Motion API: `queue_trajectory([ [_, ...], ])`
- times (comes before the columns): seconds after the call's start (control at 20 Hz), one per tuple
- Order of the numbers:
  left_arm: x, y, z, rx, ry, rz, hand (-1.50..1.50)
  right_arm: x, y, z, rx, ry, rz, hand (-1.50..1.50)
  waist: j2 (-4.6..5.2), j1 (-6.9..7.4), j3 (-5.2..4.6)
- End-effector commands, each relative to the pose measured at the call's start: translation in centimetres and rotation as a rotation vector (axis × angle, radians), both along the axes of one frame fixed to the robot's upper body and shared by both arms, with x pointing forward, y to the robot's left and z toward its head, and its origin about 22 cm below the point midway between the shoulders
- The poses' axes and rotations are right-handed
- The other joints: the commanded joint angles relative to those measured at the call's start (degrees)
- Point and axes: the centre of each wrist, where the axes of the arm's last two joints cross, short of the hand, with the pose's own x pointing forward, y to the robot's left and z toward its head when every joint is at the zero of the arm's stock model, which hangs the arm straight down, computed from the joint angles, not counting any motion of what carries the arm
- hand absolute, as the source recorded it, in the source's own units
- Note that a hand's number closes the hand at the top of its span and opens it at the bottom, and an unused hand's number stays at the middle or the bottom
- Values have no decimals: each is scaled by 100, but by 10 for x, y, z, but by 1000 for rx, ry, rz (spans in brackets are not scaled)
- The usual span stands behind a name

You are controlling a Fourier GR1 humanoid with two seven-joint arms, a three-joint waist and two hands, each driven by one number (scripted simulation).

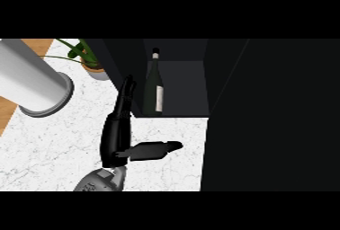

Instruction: Pick up the wine, place it into the cabinet and close the cabinet

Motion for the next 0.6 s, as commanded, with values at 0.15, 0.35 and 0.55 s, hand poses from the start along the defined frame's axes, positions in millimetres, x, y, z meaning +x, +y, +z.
queue_trajectory([
  [0.15, -31, 44, -4, -4, -39, -16, -150, -23, -14, 28, -50, -50, -10, -150, -4, 5, 12],
  [0.35, -61, 72, 17, -40, -49, -144, -150, -17, -13, 29, -71, -28, 25, 150, -8, 71, 10],
  [0.55, -46, 98, 20, -37, -35, -206, -150, -19, -14, 21, -196, 2, 179, 150, -3, 5, 10],
])
